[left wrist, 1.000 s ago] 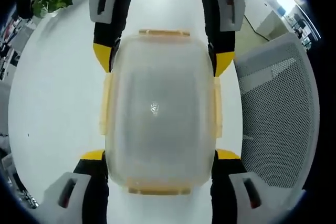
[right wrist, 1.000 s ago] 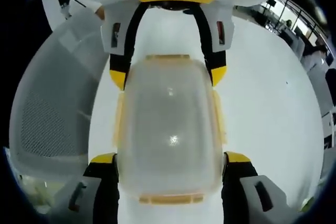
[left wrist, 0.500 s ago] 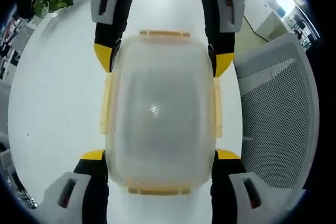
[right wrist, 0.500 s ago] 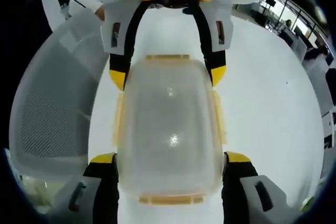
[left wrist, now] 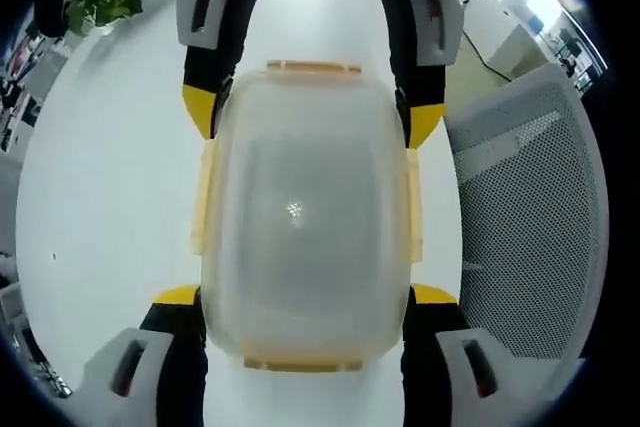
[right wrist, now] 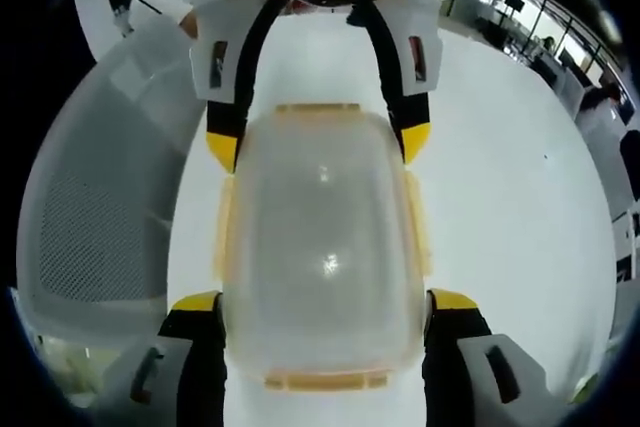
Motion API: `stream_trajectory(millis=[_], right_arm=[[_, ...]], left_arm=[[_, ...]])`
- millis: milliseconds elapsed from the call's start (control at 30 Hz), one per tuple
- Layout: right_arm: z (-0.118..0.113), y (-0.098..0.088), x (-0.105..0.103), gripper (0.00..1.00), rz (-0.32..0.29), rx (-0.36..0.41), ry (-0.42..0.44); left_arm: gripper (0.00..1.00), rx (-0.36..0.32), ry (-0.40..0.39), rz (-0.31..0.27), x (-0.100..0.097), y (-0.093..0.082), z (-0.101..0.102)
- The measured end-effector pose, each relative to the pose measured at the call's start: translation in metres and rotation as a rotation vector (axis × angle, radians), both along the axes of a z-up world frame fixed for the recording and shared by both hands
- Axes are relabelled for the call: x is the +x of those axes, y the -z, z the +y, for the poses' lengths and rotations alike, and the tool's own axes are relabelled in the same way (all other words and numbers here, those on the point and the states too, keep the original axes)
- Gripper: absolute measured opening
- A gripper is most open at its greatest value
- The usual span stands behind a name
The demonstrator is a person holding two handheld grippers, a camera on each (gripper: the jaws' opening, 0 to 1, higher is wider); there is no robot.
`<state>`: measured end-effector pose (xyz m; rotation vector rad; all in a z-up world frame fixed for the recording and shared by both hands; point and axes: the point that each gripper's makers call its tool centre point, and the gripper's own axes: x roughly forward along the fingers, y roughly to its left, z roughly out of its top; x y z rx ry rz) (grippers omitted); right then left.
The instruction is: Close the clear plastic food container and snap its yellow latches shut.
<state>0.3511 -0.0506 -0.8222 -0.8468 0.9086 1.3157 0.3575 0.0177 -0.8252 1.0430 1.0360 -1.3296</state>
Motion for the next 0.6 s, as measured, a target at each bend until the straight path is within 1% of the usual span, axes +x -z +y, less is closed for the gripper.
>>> stream_trajectory(millis=[67,100,400,600], right_arm=[[0.000,0.000,0.000,0.81,0.000,-0.001,-0.001],[0.003,-0.001,0.000,0.81,-0.002,0.016,-0.003],[0.017,-0.001,0.000,0.82,-0.003,0.018,-0.010],[0.024,0.000,0.000,0.82,-0.006,0.023,-0.007]], left_arm=[[0.80,0.002,-0.001,0.000,-0.001,0.000,0.000],[0.80,0.011,-0.003,0.001,-0.001,-0.001,0.003],[0.81,0.006,-0.011,0.002,-0.001,0.000,0.017],[0.81,0.017,-0.009,0.003,0.000,0.001,0.024]])
